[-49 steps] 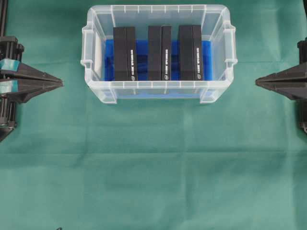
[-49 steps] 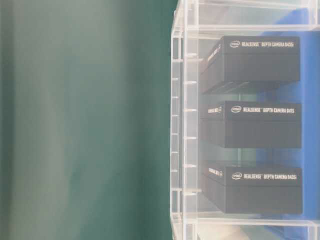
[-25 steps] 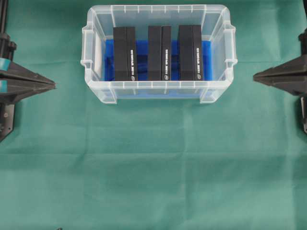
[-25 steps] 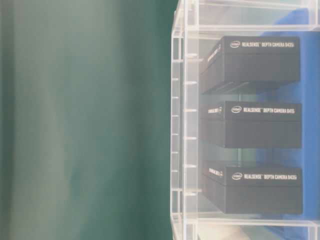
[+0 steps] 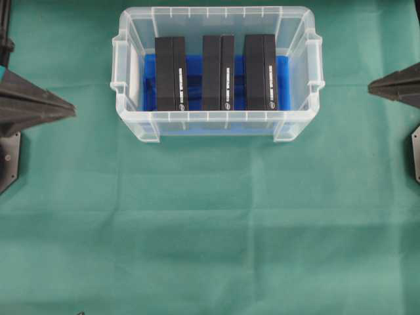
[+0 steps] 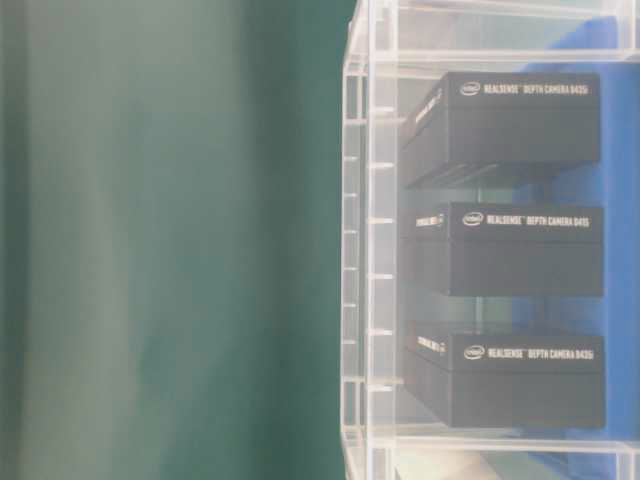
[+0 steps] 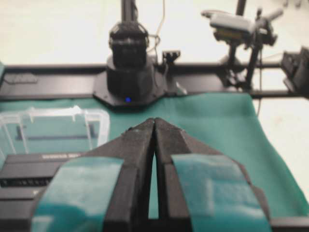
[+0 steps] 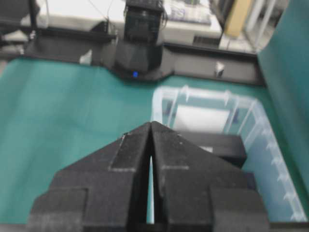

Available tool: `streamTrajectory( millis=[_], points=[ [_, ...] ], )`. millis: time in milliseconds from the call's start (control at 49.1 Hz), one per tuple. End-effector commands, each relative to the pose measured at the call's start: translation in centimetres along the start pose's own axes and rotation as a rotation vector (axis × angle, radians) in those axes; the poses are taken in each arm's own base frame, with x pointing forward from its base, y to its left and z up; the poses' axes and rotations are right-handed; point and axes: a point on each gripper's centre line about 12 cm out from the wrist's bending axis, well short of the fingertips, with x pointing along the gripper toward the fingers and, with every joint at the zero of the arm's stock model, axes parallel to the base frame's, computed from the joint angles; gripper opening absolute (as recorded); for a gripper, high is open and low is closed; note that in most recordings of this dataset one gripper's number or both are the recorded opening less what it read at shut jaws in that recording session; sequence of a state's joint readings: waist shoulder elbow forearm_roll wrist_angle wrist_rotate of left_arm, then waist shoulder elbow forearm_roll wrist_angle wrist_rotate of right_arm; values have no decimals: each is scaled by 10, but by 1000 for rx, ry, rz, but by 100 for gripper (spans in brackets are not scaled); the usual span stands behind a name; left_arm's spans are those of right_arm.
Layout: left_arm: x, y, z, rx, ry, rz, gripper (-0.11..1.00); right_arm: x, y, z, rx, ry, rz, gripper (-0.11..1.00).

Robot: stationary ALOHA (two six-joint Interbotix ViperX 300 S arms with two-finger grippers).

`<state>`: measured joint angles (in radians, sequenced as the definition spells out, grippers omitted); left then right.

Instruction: Take out the box from the case.

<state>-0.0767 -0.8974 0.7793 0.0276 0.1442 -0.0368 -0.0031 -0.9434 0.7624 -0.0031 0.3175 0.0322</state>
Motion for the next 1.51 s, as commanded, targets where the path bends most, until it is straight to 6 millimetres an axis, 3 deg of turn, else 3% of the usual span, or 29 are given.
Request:
streamTrajectory(
  millis=[0, 224, 468, 692, 957, 1099, 1486],
  points=[
    [4, -2, 8, -6, 14, -9, 1, -2, 0, 7, 20, 26, -1, 0],
    [4, -3, -8, -157, 291, 18, 1, -7, 0, -3, 139, 255, -25, 0],
    [-11, -5, -23, -269, 643, 86, 1, -12, -2, -27, 294, 637, -129, 0],
    [-23, -4, -24, -339, 799, 153, 1, -18, -7, -48, 368, 953, -278, 0],
    [-23, -4, -25, -382, 822, 177, 1, -21, -6, -46, 418, 1000, -315, 0],
    [-19, -4, -26, -472, 842, 228, 1, -18, -6, -44, 561, 989, -401, 0],
    [-11, 0, -41, -1003, 920, 646, 1, -15, -6, -54, 1041, 978, -764, 0]
  ],
)
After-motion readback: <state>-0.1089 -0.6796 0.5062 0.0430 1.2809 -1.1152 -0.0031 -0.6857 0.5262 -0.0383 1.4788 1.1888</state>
